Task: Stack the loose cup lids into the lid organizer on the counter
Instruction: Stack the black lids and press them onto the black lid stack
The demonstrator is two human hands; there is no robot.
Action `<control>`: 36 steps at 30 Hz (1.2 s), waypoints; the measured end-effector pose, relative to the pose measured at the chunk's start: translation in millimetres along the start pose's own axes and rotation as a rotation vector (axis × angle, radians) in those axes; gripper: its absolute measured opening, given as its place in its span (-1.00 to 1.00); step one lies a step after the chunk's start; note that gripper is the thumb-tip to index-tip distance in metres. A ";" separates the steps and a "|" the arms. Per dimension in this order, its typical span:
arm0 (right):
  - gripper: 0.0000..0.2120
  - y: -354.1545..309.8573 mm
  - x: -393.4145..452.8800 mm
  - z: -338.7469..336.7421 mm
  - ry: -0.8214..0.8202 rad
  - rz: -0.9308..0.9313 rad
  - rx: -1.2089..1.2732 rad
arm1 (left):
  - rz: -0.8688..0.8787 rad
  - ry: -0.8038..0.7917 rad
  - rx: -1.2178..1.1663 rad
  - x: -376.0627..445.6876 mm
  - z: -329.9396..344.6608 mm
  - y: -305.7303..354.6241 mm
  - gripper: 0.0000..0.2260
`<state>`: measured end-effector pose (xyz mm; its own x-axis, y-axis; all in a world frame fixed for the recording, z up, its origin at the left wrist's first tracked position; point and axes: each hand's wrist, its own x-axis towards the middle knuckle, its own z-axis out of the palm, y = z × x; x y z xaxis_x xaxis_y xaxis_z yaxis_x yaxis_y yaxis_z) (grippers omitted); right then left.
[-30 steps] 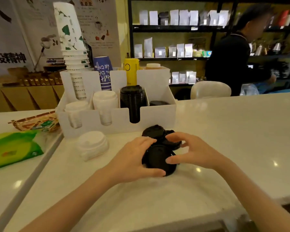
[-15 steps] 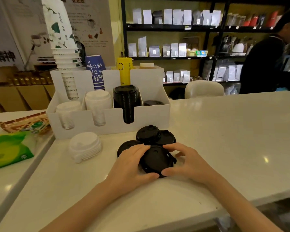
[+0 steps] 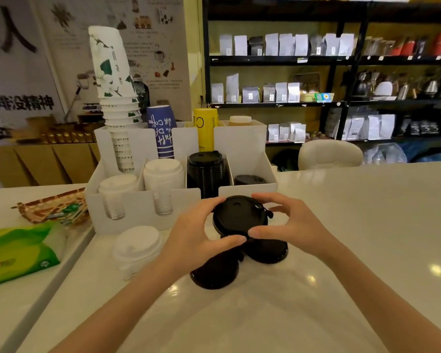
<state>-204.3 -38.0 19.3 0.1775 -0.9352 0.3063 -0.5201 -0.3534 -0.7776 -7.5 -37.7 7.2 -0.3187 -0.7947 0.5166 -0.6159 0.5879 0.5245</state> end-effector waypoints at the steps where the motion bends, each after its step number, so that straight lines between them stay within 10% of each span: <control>1: -0.36 -3.8 8.9 -2.4 0.005 -0.013 0.002 | -0.002 0.014 -0.009 7.5 -4.1 -0.9 -0.30; 13: -0.71 -17.4 124.4 4.6 0.132 -0.205 0.085 | -0.089 0.309 -0.119 105.1 -32.0 -36.7 -0.45; 36: -0.58 13.2 172.6 37.2 -0.020 -0.080 0.192 | -0.231 0.379 0.165 125.9 -9.7 -63.5 -0.51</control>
<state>-149.5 -204.8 41.5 0.2291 -0.9035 0.3622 -0.3354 -0.4226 -0.8420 -1.5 -173.6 45.6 0.1065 -0.7726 0.6260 -0.7555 0.3464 0.5560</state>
